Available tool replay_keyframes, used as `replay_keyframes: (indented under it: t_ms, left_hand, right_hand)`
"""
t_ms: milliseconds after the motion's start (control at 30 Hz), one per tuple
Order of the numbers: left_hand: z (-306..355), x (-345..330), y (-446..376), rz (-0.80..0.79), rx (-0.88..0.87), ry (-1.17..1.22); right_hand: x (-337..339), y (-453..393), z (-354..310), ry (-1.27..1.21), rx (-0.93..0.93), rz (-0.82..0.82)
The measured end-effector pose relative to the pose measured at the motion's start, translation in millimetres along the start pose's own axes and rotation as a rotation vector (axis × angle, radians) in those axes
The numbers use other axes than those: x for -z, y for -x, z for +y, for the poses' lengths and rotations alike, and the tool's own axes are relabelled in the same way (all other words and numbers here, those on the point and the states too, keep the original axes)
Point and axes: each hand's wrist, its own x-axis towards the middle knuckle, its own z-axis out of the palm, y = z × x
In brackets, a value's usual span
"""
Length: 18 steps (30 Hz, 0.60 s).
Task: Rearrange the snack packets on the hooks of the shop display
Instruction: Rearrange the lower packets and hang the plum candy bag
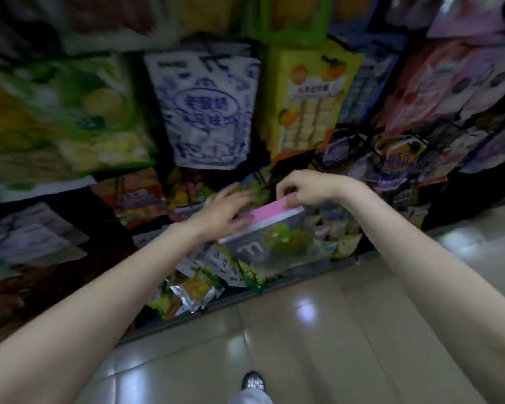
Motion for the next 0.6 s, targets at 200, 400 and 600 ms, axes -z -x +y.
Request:
replay_keyframes:
  t_ms: [200, 400, 600]
  left_hand:
    - [-74.9, 88.3, 199.1, 0.318, 0.180, 0.185]
    - [-135.8, 150.8, 362.6, 0.608, 0.328, 0.132]
    - [-188.6, 242.9, 456.2, 0.828, 0.356, -0.130]
  right_hand:
    - [8.7, -11.4, -202.2, -0.119, 0.247, 0.164]
    - [-27.8, -54.8, -361.9, -0.187, 0.362, 0.413]
    - [-35.7, -109.4, -481.4, -0.433, 0.491, 0.688]
